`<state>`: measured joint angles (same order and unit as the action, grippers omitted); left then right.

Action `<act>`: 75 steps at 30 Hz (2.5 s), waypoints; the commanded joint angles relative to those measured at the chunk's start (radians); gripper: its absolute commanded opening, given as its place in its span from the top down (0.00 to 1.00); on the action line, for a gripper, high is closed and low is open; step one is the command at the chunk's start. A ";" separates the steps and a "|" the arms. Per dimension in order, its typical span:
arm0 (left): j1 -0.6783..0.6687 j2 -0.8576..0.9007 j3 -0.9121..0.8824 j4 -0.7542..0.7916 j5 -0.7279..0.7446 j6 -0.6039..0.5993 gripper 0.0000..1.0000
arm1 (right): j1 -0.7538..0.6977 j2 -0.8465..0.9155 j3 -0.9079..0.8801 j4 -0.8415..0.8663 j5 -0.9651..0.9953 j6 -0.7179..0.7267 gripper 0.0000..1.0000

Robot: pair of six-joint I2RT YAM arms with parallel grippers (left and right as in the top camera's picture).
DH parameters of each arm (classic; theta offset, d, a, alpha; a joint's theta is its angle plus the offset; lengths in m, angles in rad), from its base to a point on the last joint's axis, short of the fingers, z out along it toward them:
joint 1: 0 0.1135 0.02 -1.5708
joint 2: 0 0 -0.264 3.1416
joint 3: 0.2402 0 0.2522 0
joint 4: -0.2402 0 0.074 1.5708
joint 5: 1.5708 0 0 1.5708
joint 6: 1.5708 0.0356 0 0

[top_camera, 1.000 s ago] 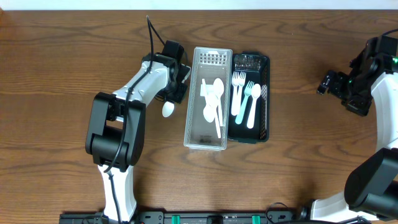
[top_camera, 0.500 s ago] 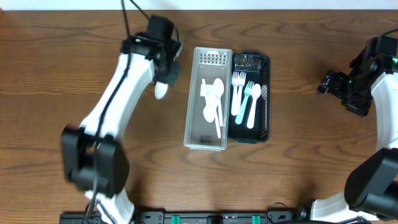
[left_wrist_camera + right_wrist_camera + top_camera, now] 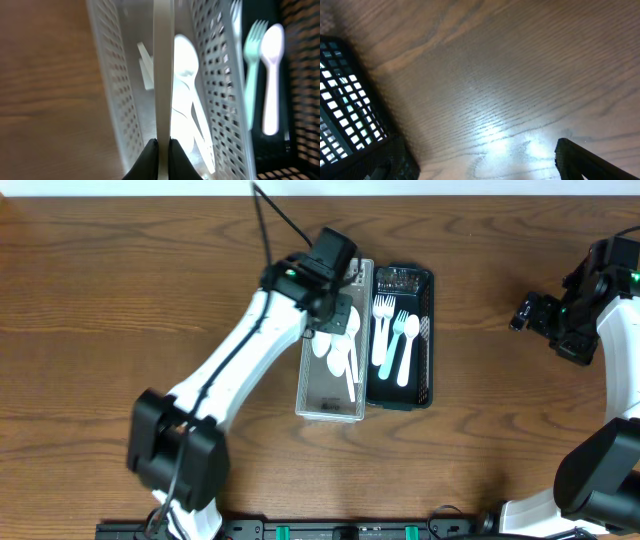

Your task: Pack container

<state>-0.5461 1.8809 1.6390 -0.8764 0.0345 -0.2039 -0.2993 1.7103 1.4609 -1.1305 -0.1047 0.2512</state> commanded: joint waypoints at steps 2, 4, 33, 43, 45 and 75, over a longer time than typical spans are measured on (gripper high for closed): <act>-0.003 0.040 -0.011 0.004 -0.009 -0.041 0.74 | -0.006 -0.010 0.011 0.033 -0.008 -0.006 0.01; 0.005 0.027 -0.003 0.000 -0.009 -0.041 0.59 | 0.000 -0.010 0.011 0.061 -0.027 -0.032 0.01; 0.181 -1.041 0.058 -0.324 -0.444 -0.007 0.02 | 0.317 -0.428 0.118 0.387 0.001 -0.243 0.01; 0.181 -1.300 0.058 -0.546 -0.447 -0.007 0.02 | 0.318 -0.780 0.117 0.341 -0.001 -0.245 0.01; 0.181 -1.318 0.058 -0.569 -0.447 -0.007 0.02 | 0.317 -0.823 0.117 0.317 -0.004 -0.245 0.01; 0.189 -1.339 0.029 -0.628 -0.447 -0.007 0.02 | 0.317 -0.894 0.115 -0.403 -0.004 -0.245 0.01</act>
<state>-0.3660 0.5514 1.6863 -1.4845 -0.4000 -0.2123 0.0223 0.8162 1.5734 -1.5143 -0.1146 0.0139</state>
